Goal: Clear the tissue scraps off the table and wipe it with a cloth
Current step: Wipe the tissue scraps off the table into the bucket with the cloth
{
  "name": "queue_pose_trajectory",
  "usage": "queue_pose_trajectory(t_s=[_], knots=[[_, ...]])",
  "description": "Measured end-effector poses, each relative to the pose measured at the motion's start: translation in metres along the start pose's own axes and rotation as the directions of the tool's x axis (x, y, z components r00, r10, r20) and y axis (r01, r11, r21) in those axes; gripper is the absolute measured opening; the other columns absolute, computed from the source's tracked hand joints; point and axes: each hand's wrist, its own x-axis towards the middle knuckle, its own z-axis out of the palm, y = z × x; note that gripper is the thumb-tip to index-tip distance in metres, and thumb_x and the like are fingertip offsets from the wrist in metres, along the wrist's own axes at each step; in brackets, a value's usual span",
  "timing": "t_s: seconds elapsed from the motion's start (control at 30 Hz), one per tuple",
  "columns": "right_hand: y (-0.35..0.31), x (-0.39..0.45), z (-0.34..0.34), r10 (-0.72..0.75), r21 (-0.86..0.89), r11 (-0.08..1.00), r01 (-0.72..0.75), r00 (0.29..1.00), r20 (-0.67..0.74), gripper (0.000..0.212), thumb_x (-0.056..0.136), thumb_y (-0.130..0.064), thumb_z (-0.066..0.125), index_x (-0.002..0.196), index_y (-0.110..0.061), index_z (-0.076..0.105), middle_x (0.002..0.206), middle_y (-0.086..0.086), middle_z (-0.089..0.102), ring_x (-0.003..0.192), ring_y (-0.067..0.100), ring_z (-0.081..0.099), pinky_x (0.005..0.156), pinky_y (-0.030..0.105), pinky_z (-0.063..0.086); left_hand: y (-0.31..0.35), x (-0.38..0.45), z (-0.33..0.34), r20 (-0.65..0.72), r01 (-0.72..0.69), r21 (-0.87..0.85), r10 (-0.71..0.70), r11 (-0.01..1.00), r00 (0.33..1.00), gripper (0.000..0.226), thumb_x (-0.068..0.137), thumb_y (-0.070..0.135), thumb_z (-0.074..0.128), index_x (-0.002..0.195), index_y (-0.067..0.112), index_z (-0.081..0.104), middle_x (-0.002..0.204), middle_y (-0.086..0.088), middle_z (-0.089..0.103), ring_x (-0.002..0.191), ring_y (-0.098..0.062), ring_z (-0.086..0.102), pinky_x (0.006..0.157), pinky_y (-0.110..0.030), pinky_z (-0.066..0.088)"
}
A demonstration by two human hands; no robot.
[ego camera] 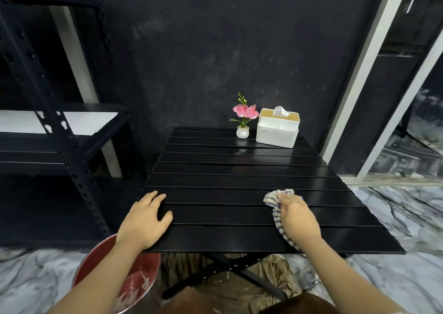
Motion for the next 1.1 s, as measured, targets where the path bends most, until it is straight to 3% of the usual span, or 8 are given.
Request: queue_pose_trajectory(t_s=[0.2,0.4,1.1], knots=[[0.045,-0.007,-0.025,0.139,0.064,0.989,-0.137,0.989,-0.042,0.037,0.095,-0.011,0.037,0.129,-0.011,0.052,0.14,0.012,0.047,0.132,0.027,0.039,0.11,0.039,0.033,0.002,-0.001,-0.002,0.01,0.017,-0.006,-0.017,1.0,1.0,0.058,0.091,0.046,0.044,0.144,0.026,0.03,0.156,0.003,0.023,0.143,-0.021,0.019,0.118,-0.036,0.014],[0.083,-0.01,-0.043,0.238,0.059,0.97,-0.235,0.969,-0.063,0.038,0.095,-0.011,0.036,0.129,-0.01,0.052,0.14,0.015,0.047,0.131,0.031,0.04,0.108,0.04,0.034,0.004,-0.002,-0.004,0.009,0.018,-0.013,-0.018,1.0,1.0,0.057,0.091,0.044,0.045,0.144,0.025,0.032,0.155,0.003,0.024,0.142,-0.02,0.021,0.117,-0.036,0.018],[0.106,-0.012,-0.049,0.238,0.063,0.971,-0.231,0.959,-0.156,0.033,0.091,-0.001,0.043,0.121,0.004,0.057,0.131,0.026,0.053,0.127,0.038,0.043,0.111,0.044,0.031,0.006,-0.003,-0.007,0.015,0.025,-0.026,-0.025,0.999,1.0,0.057,0.091,0.045,0.045,0.144,0.026,0.031,0.155,0.003,0.024,0.143,-0.02,0.02,0.118,-0.036,0.016]])
